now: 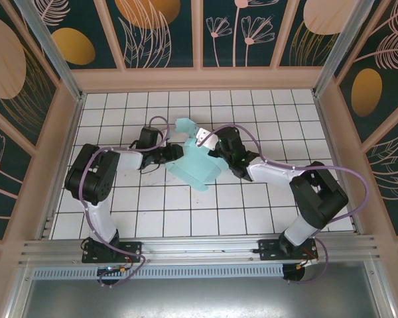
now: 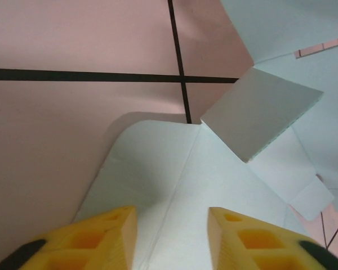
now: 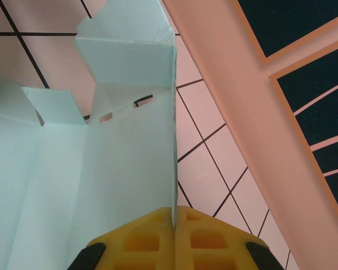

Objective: Fold the paper box

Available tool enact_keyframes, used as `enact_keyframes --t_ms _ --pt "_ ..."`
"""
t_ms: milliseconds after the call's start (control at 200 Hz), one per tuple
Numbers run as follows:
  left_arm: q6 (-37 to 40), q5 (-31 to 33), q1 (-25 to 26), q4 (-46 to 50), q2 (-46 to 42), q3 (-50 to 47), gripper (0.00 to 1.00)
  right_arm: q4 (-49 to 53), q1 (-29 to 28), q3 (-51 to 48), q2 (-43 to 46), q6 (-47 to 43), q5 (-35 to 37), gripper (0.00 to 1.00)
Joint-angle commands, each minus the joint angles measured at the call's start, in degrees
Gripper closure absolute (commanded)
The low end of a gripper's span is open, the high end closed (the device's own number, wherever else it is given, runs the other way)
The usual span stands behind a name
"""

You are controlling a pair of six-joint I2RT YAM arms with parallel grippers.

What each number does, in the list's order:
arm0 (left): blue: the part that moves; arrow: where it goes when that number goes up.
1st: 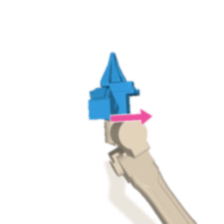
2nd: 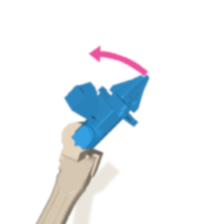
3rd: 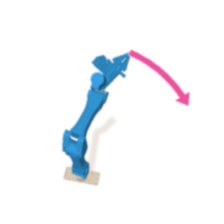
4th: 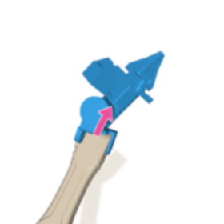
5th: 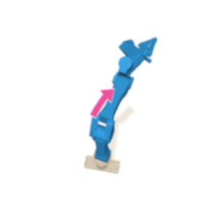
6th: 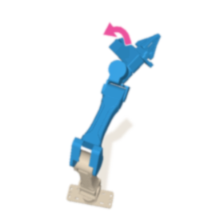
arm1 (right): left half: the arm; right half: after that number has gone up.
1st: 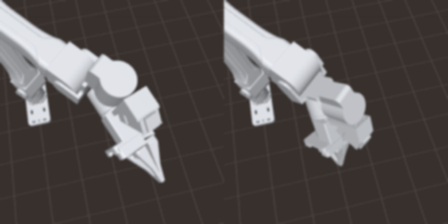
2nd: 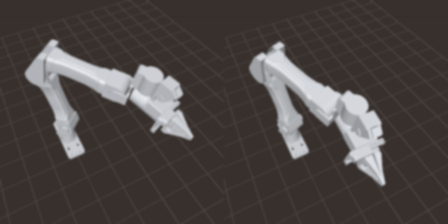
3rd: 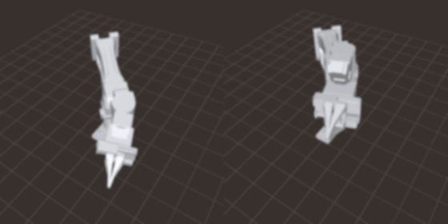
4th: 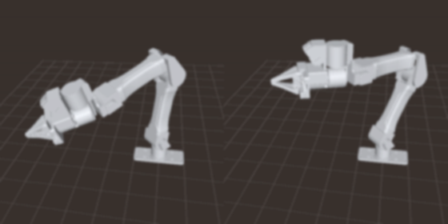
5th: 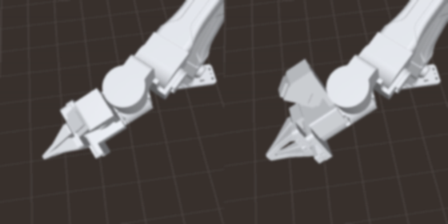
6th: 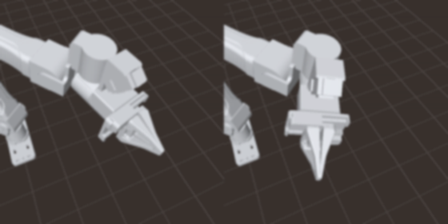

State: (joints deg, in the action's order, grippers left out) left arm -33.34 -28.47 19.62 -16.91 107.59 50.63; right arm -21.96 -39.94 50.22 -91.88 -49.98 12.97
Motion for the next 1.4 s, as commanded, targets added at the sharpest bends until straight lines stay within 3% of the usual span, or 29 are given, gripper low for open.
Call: enact_keyframes --t_ms 0,165,395,510,690,890,1055,1396 --pt "1.48 2.31 -0.51 -1.94 -6.03 -2.24 0.53 -0.27 0.28 0.76 2.52 0.78 0.05 1.0" --pt "3.78 9.35 -1.42 0.44 -13.98 0.52 0.43 -0.11 0.22 0.82 2.37 0.67 0.12 1.0" --pt "-0.11 15.48 -7.63 1.72 -12.44 4.79 0.42 0.38 -0.01 0.79 3.01 0.87 0.03 1.0" --pt "4.01 9.3 -8.55 9.07 -4.83 15.61 0.33 0.78 -0.52 0.82 3.39 0.98 -0.3 1.0" --pt "7.79 5.61 -8.47 14.88 5.84 27.94 0.32 0.78 -0.83 0.89 3.63 1.72 -0.94 1.0" --pt "11.96 -1.78 -7.24 18.32 11.95 34.43 0.3 1.14 -1.06 1.35 3.78 2.09 -1.39 1.0" --pt "18.76 -5.0 -4.43 20.2 11.58 33.64 0.3 1.04 -0.85 1.45 3.33 2.01 -1.28 1.0" --pt "18.67 -7.77 -3.07 9.84 3.67 19.02 0.3 1.6 0.13 2.77 2.28 2.99 -1.11 1.0"
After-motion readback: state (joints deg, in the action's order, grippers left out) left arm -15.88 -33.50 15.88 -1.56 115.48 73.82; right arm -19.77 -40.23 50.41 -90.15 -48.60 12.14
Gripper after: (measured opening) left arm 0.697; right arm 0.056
